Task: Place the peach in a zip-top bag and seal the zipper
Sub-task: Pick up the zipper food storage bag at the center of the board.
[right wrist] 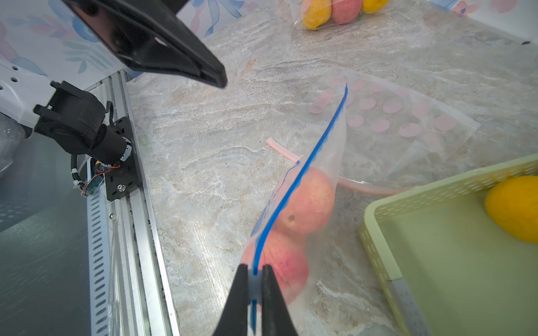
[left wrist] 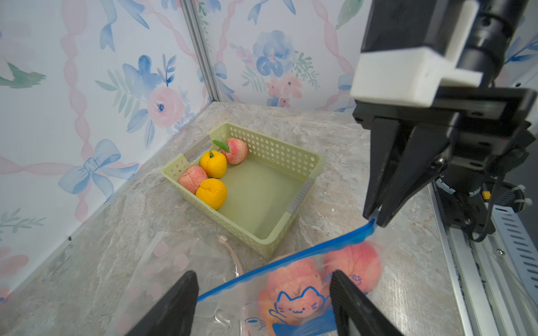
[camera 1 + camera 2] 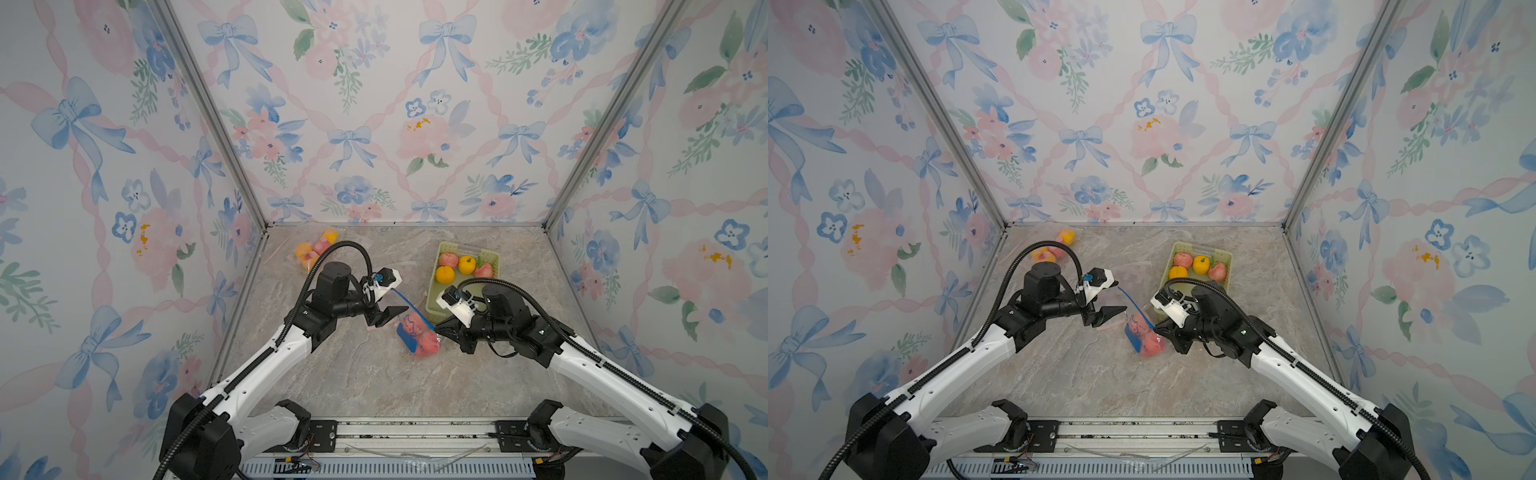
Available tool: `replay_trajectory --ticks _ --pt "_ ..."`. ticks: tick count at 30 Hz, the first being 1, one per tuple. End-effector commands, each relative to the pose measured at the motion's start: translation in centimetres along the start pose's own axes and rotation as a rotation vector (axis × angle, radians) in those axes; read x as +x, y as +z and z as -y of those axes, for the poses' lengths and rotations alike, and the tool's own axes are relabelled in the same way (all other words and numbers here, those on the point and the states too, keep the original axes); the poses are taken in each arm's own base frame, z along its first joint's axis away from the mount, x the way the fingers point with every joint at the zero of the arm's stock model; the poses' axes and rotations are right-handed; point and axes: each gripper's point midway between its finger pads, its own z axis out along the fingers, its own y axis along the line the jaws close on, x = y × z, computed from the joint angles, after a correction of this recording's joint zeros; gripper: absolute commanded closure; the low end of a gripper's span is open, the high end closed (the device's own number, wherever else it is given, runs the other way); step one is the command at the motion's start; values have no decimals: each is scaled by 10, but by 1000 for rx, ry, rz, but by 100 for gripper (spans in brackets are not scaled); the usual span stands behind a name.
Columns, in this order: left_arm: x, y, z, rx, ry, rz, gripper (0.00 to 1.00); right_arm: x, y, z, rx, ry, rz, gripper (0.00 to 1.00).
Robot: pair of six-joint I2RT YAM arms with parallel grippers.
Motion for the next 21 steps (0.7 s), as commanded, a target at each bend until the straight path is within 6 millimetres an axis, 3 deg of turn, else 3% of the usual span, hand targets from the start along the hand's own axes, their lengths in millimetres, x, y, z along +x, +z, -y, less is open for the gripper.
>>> replay_trajectory --ticks 1,5,16,21 --pt "3 8 12 129 137 -36 23 -14 -15 -14 -36 -55 26 96" --pt "11 22 7 179 169 -80 19 -16 -19 -19 -52 -71 35 96" --pt "27 46 24 416 199 -72 26 -12 -9 -14 -47 -67 3 96" --pt "47 64 27 452 180 -125 28 -13 -7 -12 -46 -71 -6 96"
